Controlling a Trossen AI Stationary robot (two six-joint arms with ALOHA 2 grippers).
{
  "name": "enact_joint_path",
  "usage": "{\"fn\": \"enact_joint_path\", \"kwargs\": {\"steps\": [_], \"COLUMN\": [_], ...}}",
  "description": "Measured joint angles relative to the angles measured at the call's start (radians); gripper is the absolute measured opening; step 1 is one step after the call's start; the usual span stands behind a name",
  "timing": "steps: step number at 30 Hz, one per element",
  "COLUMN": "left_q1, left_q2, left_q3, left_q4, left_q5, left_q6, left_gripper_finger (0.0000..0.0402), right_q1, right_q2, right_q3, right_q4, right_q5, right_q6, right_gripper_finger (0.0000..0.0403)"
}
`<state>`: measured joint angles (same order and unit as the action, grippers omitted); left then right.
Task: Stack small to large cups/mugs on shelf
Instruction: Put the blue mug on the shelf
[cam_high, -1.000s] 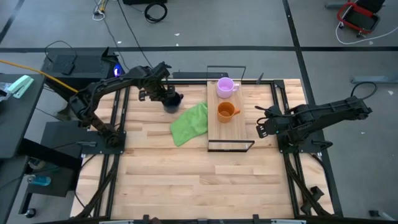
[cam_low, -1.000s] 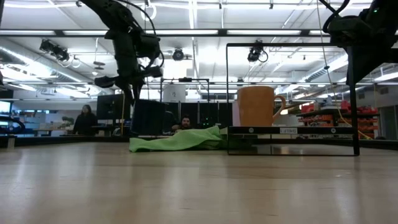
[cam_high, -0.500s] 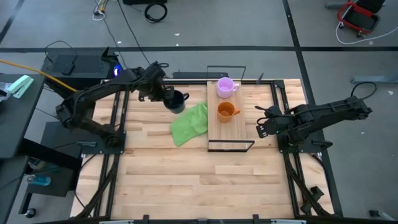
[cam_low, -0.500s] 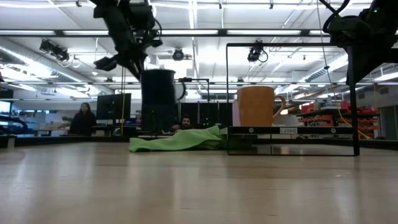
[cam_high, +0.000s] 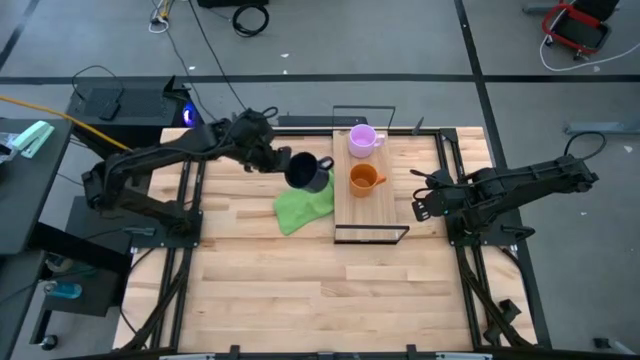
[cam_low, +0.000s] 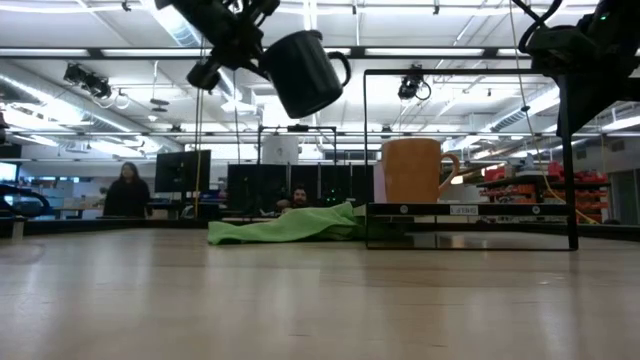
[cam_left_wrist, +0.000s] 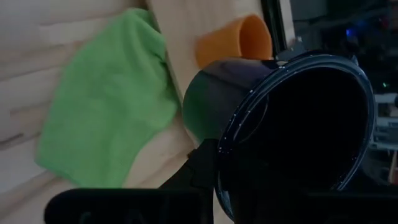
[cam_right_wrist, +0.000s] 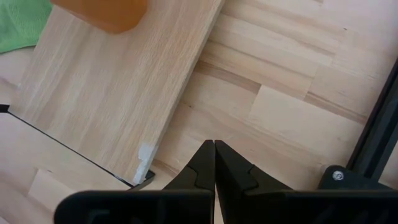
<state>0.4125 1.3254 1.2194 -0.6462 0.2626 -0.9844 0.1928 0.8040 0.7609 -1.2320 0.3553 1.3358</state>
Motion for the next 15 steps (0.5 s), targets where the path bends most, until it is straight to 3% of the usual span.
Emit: {"fn": "enact_joint_path", "kwargs": {"steps": [7, 15], "left_q1": [-0.060, -0.110], "left_q2": [0.000, 0.001], "left_q3": [0.000, 0.000], "left_q4": [0.028, 0.177], "left_q5": [-0.003, 0.016], "left_q6": [-0.022, -0.033], "left_gripper_finger": [0.0028, 0.0028], "right_q1": [0.000, 0.000], "right_q2": [0.000, 0.000], "right_q3": [0.000, 0.000], "right_q4": [0.000, 0.000], "right_q5": [0.000, 0.000], "right_q6": [0.015, 0.039], "right_gripper_finger": [0.0008, 0.0008]}}
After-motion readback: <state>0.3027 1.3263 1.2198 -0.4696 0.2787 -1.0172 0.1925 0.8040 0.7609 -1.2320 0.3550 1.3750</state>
